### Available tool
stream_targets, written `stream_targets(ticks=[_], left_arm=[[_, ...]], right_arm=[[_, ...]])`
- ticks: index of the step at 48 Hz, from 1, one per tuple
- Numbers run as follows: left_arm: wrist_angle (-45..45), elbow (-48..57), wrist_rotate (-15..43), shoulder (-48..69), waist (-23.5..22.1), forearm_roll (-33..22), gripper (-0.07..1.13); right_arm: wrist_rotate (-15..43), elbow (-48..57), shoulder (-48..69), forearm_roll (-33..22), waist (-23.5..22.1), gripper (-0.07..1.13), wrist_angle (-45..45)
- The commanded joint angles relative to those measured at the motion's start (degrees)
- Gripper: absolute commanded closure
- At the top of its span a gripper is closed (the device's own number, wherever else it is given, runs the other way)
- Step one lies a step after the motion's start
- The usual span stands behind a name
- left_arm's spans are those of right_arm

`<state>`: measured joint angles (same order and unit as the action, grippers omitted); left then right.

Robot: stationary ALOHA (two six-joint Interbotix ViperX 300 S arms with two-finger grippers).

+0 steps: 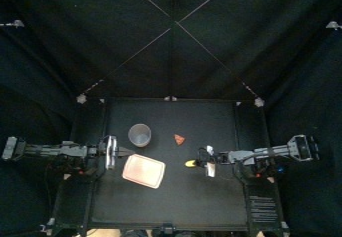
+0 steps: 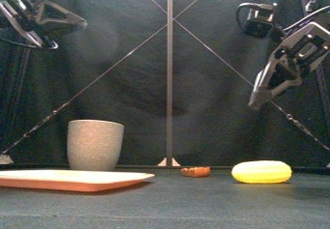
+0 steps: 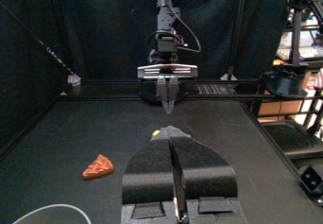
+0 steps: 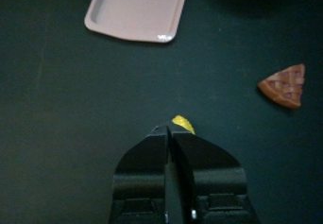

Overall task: Pick the corn then place it on the pink plate
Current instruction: Pick the corn

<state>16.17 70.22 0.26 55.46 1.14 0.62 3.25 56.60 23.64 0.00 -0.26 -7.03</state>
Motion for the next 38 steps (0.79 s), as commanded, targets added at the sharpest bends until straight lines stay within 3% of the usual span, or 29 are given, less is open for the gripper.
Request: stream_targets(ticks=[1, 7, 13, 38], left_arm=[[-0.1, -0.9, 0.1, 0.1, 0.1, 0.1, 1.09], [-0.1, -0.8, 0.1, 0.1, 0.1, 0.1, 1.08], [-0.3, -0.9, 0.1, 0.3, 0.2, 0.1, 1.08], [-1.8, -0.9, 0.1, 2.2, 0.2, 0.1, 1.09]], right_arm=[[0.3, -2.3, -1.6, 0.4, -1.5, 0.5, -2.2], [0.7, -1.9, -3.3, 1.0, -1.6, 0.21, -2.5], [0.7, -1.4, -4.2, 2.5, -1.2, 0.0, -2.5], [0.4, -1.8, -14.7, 3.7, -0.2, 0.01, 0.5]])
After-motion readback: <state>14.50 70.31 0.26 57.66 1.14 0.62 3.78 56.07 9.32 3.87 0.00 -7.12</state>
